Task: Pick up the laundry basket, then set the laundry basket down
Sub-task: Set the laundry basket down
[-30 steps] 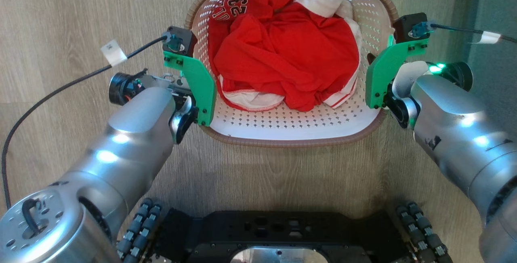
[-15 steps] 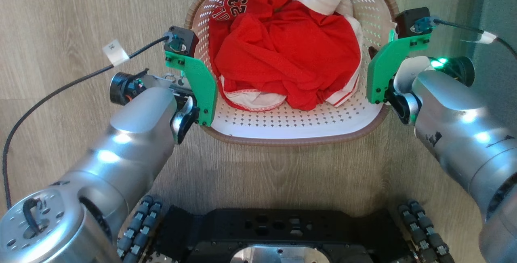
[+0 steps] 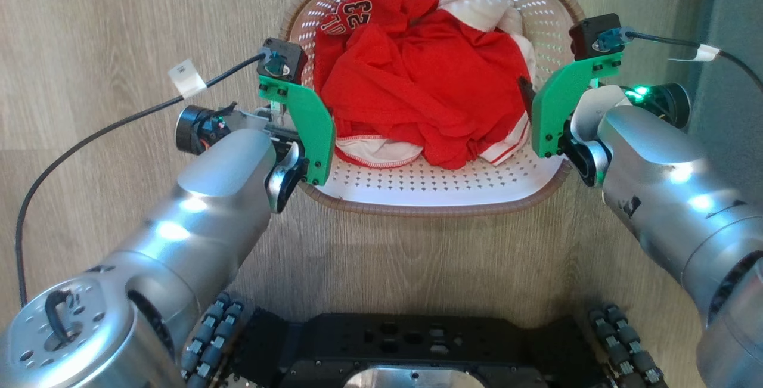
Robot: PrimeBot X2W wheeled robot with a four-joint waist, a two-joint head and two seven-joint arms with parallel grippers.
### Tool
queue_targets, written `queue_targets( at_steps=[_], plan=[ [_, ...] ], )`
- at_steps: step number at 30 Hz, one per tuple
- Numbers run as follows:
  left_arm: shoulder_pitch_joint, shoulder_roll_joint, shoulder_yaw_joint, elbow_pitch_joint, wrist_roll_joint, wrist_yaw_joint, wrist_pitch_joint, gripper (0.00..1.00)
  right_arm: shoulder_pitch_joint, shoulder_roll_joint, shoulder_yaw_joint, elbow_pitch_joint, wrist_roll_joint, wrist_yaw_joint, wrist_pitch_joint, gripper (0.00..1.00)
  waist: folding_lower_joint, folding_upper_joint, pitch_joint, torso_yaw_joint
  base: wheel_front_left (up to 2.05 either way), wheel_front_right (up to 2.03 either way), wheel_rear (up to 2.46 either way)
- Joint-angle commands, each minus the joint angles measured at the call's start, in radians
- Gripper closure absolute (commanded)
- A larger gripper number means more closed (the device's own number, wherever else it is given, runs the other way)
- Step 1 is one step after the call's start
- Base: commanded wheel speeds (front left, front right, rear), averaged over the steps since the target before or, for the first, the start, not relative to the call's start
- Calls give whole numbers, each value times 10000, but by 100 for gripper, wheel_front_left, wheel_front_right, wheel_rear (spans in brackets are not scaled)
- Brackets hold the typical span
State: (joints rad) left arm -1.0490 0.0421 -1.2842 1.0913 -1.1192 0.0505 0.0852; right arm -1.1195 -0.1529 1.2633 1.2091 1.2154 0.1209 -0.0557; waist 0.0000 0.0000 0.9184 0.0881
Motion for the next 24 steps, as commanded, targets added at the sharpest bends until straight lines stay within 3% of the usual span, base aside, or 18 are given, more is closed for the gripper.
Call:
queue_targets(
  at_steps=[1,12,24],
  plan=[
    [85,82,45,-33,-56,22,-86,0,500,169,67,-13,20,98,-67,0,0,0,-92,-4,0,0,0],
    [754,81,42,231,-250,43,-171,0,1058,274,-9,485,73,98,447,0,0,0,-1498,-6,0,0,0],
    [2148,81,41,413,251,-23,-670,0,2575,360,-261,723,552,98,459,0,0,0,-4560,55,0,0,0]
  ],
)
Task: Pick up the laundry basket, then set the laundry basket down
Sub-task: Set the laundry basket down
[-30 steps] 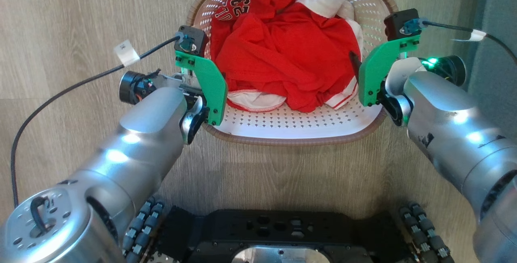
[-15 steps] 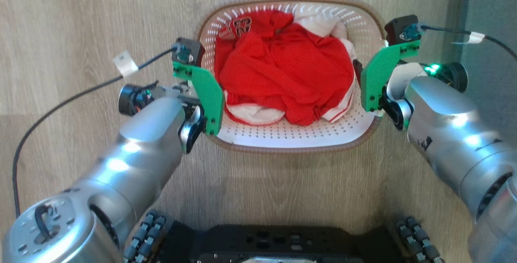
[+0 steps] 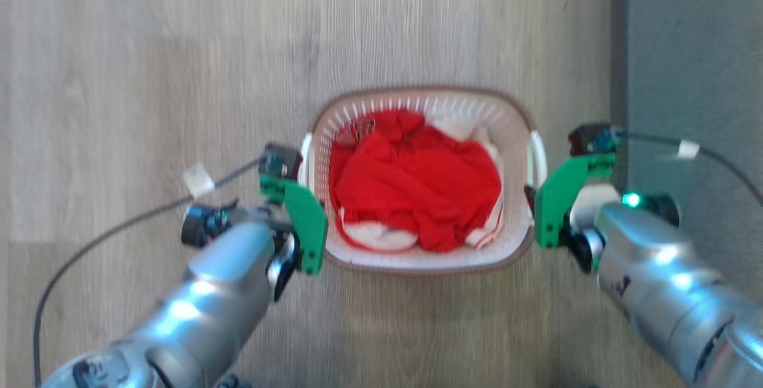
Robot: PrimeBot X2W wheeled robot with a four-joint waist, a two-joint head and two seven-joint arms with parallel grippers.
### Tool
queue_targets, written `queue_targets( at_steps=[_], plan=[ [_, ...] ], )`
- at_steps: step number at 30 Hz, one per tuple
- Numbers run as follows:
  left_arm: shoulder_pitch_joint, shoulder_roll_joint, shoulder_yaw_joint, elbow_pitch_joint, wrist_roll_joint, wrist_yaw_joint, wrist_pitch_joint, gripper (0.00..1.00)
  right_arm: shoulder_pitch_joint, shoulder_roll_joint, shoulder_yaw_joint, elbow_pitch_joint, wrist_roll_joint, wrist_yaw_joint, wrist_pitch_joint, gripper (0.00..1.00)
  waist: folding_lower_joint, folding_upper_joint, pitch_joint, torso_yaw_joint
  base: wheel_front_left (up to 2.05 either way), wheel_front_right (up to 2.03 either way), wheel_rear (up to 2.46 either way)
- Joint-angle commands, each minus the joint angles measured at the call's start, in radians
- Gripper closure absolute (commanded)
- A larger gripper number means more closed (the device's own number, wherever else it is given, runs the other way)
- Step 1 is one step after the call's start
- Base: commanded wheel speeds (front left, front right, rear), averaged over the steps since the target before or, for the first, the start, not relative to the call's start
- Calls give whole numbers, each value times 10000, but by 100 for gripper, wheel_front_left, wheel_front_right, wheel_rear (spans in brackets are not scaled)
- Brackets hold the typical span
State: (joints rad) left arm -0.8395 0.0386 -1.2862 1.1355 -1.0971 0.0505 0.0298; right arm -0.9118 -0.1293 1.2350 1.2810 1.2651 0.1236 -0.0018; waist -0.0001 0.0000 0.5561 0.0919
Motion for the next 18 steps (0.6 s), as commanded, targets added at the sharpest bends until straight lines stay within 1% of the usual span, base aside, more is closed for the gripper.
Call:
queue_targets(
  at_steps=[1,4,6,7,9,10,13,15,16,17,18],
  plan=[
    [187,116,61,-11,21,-26,-248,0,646,140,-30,-57,134,71,-146,0,1,0,-1211,21,0,0,0],
    [577,116,192,79,-181,12,-848,0,1043,79,-294,-334,458,71,-482,0,1,0,-1978,28,0,0,0],
    [853,116,315,128,-348,3,-1262,0,1265,-24,-346,-499,510,71,-869,0,1,0,-2463,45,0,0,0],
    [1061,116,375,199,-421,10,-1697,0,1454,-111,-438,-722,597,71,-1274,0,1,0,-2854,64,0,0,0],
    [1238,116,394,283,-444,-7,-2070,0,1607,-201,-539,-907,659,71,-1773,0,1,0,-3204,102,0,0,0],
    [1238,116,394,283,-444,-7,-2070,0,1607,-201,-539,-907,659,71,-1773,0,1,0,-3204,102,0,0,0],
    [1345,116,444,359,-389,38,-2572,0,1724,-337,-693,-1252,626,71,-2363,0,1,0,-3629,197,0,0,0],
    [1357,116,538,367,-298,82,-2798,0,1764,-444,-833,-1485,480,71,-2544,0,1,0,-3891,239,0,0,0],
    [1325,144,660,320,-243,129,-2868,0,1747,-501,-963,-1632,366,71,-2577,0,1,0,-4011,243,0,0,0],
    [1150,246,945,85,-112,255,-2897,0,1628,-613,-1311,-1852,183,71,-2587,0,1,0,-4107,245,0,0,0],
    [936,446,1432,-415,178,481,-2904,0,1556,-743,-1738,-2102,-103,71,-2591,0,1,0,-4192,257,0,0,0]
  ],
)
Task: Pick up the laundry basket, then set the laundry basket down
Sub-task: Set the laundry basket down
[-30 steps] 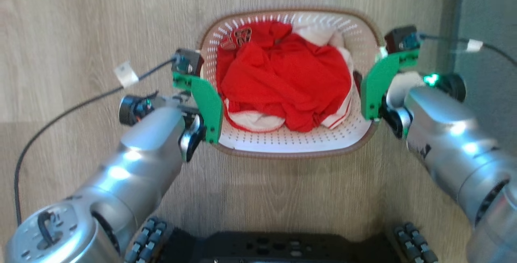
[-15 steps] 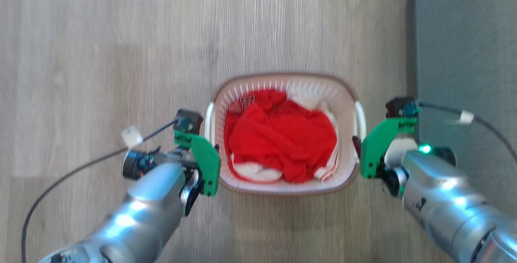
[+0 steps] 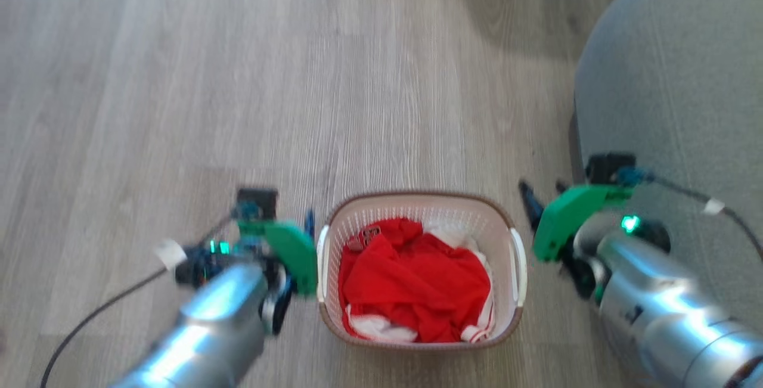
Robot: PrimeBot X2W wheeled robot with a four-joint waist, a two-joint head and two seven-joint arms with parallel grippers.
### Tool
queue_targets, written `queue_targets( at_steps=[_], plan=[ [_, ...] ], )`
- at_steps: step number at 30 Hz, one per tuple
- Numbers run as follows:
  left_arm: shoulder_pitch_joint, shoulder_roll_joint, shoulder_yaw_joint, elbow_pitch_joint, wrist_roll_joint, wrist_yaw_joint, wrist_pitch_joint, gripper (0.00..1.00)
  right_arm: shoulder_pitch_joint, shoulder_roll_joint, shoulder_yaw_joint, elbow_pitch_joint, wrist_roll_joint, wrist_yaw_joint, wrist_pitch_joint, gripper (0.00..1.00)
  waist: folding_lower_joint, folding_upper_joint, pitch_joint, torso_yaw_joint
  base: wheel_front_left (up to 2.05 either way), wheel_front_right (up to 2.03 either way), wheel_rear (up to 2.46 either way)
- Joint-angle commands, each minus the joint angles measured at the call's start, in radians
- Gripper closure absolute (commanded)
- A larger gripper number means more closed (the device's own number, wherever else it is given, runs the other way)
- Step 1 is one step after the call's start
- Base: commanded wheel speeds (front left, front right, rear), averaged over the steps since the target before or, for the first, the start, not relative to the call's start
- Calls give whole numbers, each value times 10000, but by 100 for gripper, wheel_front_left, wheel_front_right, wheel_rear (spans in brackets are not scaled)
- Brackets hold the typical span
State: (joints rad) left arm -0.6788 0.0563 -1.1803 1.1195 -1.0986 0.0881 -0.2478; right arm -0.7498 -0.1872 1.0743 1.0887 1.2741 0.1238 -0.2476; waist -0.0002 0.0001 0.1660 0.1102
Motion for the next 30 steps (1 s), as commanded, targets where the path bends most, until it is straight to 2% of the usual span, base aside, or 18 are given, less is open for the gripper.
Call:
queue_targets(
  at_steps=[1,5,8,10,14,16,20,24,30],
  plan=[
    [-729,520,931,-881,622,375,-131,0,-84,-301,-589,-447,-604,69,-134,0,2,-1,-376,81,0,0,0],
    [370,1420,3413,-3852,2878,1424,-136,0,478,-645,-3073,-1700,-2515,69,-138,0,2,-1,-766,91,0,0,0],
    [1716,1694,5002,-5910,4551,1839,-137,0,1386,-612,-5198,-3187,-4496,69,-139,0,2,-1,-1030,41,0,0,0],
    [2557,1643,5867,-7047,5492,1923,-137,0,2228,-365,-6586,-4403,-5904,69,-139,0,2,-1,-1191,31,0,0,0],
    [3976,1151,7301,-8757,6827,1728,-138,0,3998,515,-8612,-6872,-8176,69,-140,0,2,-1,-1438,65,0,0,0],
    [4641,489,8500,-9911,6782,1182,-138,0,4741,838,-9092,-7926,-8920,69,-140,0,2,-1,-1477,111,0,0,0],
    [5823,56,9479,-10508,7575,170,-138,0,5929,1181,-9477,-9300,-9712,69,-140,0,2,-1,-1580,87,0,0,0],
    [6275,-42,9648,-10499,8498,-147,-138,0,6703,1310,-9675,-10045,-10020,69,-140,0,2,-1,-1603,38,0,0,0],
    [6545,-57,9455,-10472,8740,-229,-139,0,7417,1363,-9969,-10325,-10044,69,-141,0,2,-1,-1682,-22,0,0,0]
  ],
)
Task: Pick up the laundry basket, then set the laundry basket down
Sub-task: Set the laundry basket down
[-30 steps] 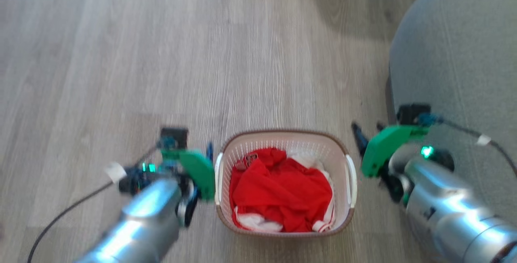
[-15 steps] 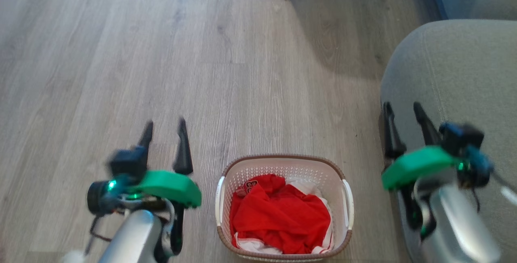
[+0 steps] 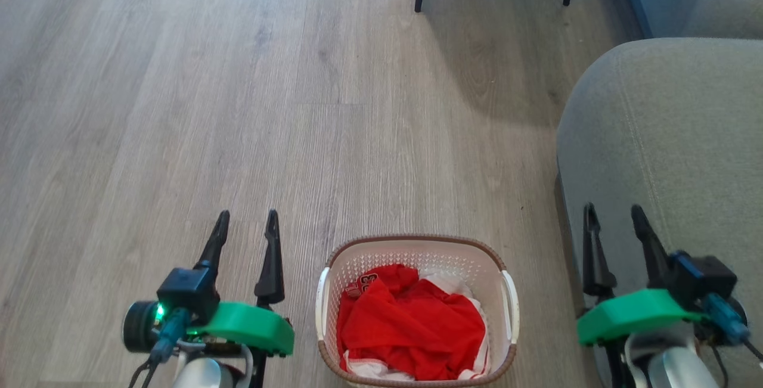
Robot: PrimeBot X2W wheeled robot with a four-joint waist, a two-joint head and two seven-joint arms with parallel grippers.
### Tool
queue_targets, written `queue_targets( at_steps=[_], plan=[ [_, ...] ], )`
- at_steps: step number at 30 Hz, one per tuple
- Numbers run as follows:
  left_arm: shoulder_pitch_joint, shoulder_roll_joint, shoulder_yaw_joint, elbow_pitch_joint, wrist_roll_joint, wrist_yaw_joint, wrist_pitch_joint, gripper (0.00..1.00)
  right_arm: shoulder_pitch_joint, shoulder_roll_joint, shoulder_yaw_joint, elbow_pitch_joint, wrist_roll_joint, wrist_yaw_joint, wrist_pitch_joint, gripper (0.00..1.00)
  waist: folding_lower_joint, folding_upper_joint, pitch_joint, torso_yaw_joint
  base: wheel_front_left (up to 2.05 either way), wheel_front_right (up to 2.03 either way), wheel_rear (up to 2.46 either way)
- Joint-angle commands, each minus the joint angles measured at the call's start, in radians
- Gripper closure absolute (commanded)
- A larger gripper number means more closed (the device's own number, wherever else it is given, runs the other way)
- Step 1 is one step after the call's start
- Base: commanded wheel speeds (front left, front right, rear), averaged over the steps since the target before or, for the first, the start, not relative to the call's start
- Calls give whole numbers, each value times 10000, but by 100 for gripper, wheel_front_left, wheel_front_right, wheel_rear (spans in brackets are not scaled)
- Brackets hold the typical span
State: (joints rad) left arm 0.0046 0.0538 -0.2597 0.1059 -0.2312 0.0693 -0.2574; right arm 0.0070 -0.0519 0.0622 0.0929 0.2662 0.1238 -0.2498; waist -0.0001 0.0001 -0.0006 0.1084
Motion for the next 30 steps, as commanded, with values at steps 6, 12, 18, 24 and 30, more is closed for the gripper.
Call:
queue_targets(
  at_steps=[6,12,18,24,30],
  plan=[
    [-87,-34,122,-351,-30,-453,-43,0,216,14,136,-433,159,69,-120,0,1,-1,-83,-21,0,0,0],
    [59,-34,162,-218,-82,-682,-43,0,255,15,409,-545,-509,69,-120,0,1,-1,-110,-23,0,0,0],
    [54,-35,262,-453,-98,-758,-43,0,288,15,377,-632,-465,69,-120,0,1,-1,-82,15,0,0,0],
    [58,-35,313,-512,-109,-753,-43,0,252,16,337,-617,-418,69,-120,0,1,-1,-62,28,0,0,0],
    [71,-35,354,-317,-246,-779,-43,0,239,16,317,-522,-245,69,-120,0,1,-1,-25,12,0,0,0]
  ],
)
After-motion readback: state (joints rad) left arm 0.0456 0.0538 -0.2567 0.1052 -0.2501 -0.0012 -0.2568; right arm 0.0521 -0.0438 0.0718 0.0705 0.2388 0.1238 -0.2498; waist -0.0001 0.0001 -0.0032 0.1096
